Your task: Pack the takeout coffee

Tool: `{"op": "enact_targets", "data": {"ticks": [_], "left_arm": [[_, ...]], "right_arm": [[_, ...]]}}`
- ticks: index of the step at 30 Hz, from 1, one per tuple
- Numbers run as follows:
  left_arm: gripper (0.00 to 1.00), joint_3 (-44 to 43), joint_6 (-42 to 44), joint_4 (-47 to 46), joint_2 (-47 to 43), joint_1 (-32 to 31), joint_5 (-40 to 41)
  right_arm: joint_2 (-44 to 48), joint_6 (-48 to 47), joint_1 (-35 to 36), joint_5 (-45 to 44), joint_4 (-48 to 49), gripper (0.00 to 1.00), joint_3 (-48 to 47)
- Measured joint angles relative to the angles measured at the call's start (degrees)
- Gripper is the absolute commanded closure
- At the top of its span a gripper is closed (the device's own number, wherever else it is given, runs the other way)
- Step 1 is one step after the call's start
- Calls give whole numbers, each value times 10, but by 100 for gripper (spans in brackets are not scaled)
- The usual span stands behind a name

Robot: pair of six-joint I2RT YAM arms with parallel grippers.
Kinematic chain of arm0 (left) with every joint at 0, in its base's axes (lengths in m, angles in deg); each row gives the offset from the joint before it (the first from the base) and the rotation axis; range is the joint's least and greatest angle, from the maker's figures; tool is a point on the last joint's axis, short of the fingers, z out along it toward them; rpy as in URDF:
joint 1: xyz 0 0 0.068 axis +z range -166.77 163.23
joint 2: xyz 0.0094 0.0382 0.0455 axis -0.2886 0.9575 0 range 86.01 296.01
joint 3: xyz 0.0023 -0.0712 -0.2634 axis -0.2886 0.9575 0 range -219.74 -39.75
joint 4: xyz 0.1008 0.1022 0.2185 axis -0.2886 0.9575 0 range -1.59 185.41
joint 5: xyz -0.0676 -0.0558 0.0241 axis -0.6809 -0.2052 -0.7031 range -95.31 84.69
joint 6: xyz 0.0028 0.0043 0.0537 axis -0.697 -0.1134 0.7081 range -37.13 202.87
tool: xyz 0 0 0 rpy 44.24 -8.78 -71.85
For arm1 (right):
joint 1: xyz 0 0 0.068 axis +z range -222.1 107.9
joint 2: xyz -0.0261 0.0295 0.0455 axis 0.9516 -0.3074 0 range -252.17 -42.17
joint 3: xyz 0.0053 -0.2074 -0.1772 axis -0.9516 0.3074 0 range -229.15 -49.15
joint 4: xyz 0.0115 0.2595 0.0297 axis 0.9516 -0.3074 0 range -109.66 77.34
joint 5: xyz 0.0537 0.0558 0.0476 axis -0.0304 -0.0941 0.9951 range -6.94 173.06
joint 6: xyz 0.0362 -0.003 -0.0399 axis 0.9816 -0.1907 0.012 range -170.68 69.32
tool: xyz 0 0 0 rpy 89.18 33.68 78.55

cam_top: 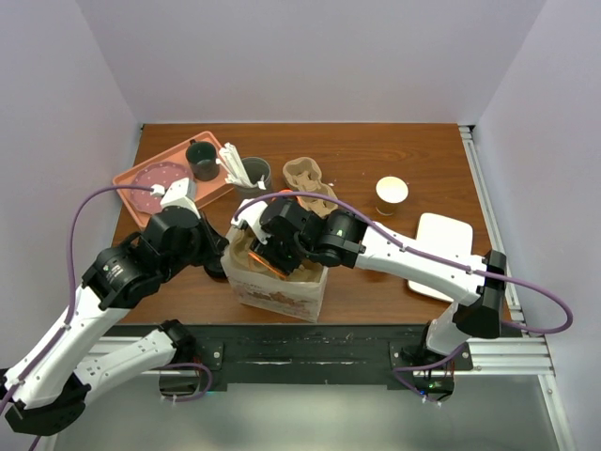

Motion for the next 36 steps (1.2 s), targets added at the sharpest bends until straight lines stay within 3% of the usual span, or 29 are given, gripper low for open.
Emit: {"op": "enact_targets", "data": {"ticks": [25,34,36], "left_arm": [[100,44,48,-76,-23,0,-76],[100,52,49,-81,-29,0,-89],[100,52,49,-82,-29,0,-91]], "right_arm": [[-45,5,1,20,-75,78,-19],[-54,30,1,5,-73,57,-4],[-57,34,1,3,-71,48,-2]]}}
